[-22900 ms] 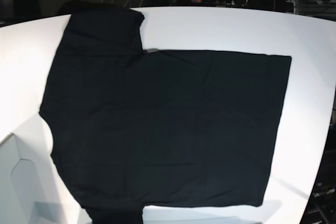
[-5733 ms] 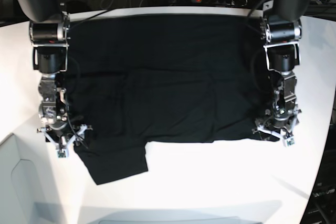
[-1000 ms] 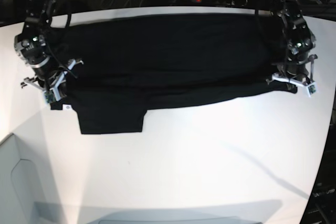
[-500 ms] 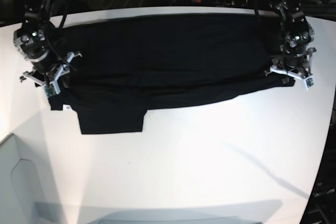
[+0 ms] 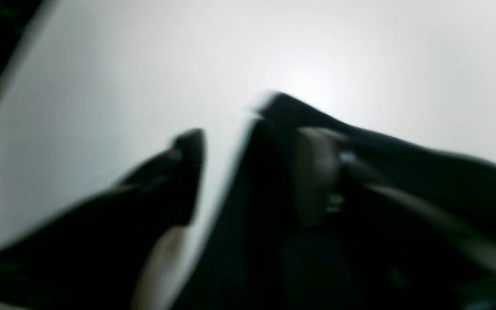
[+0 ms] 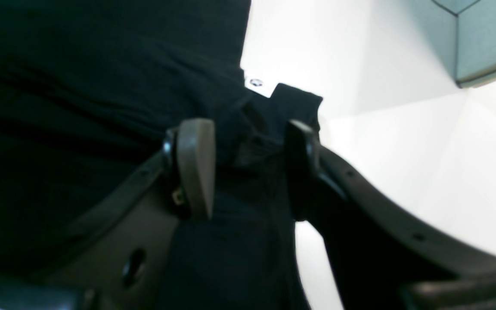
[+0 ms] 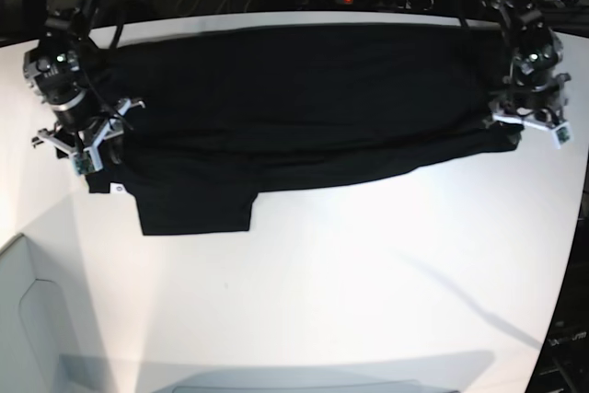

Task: Fold the T-shirt properly
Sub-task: 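Regrasp the folded edge of the shirt with both grippers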

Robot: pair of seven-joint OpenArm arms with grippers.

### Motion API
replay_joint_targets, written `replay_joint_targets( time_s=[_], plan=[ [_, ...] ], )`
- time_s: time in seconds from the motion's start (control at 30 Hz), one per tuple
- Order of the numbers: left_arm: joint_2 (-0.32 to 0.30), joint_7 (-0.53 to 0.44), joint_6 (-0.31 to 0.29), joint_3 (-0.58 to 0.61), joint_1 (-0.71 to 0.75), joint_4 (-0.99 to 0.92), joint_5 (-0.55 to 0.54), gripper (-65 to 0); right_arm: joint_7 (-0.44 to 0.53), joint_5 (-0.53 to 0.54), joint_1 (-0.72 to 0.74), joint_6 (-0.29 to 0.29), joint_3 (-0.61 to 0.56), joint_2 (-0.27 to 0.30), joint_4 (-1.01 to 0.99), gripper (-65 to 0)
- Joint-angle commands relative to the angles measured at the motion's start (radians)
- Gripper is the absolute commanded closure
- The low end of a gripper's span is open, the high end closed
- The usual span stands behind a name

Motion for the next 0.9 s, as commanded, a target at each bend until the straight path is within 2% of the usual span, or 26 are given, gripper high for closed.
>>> replay_joint_targets(
  time_s=[0.0,0.07,0.1,0.4,0.47,0.57,0.77,0.87],
  plan=[
    [-0.013,-0.021,-0.002,-0.010,-0.018,0.022,-0.008,-42.5,0.023,0.004,0.008,0.009,0.004,0.009,0.016,-27.2],
    [-0.013,-0.024,-0.002,-0.028,-0.024,0.018,-0.008,-48.3,0.023,0.004,0.008,0.009,0.004,0.009,0.016,-27.2],
    [-0.013,-0.025,-0.002,-0.030,-0.027,0.015,-0.008,-49.1,0.023,0.004,0.008,0.009,0.004,0.007,0.016,-27.2],
    [-0.013,-0.016,-0.002,-0.021,-0.116,-0.064,-0.008,-48.2,0.023,0.004,0.008,0.009,0.002,0.007,0.014,-27.2],
    [-0.013,-0.018,-0.002,0.001,-0.128,-0.090,-0.008,-43.6,0.023,0.004,0.008,0.009,0.002,0.007,0.014,-27.2],
    [-0.014,-0.025,-0.002,0.033,-0.128,-0.118,-0.008,-33.4,0.023,0.004,0.008,0.009,0.002,0.007,0.014,-27.2],
    [-0.013,-0.025,-0.002,0.070,-0.142,-0.120,-0.008,-23.5,0.023,0.004,0.009,0.009,0.002,0.013,0.014,-27.2],
    [-0.013,-0.025,-0.002,0.068,-0.148,-0.120,-0.008,-14.3,0.023,0.004,0.029,0.009,0.002,0.013,0.014,-27.2]
  ],
)
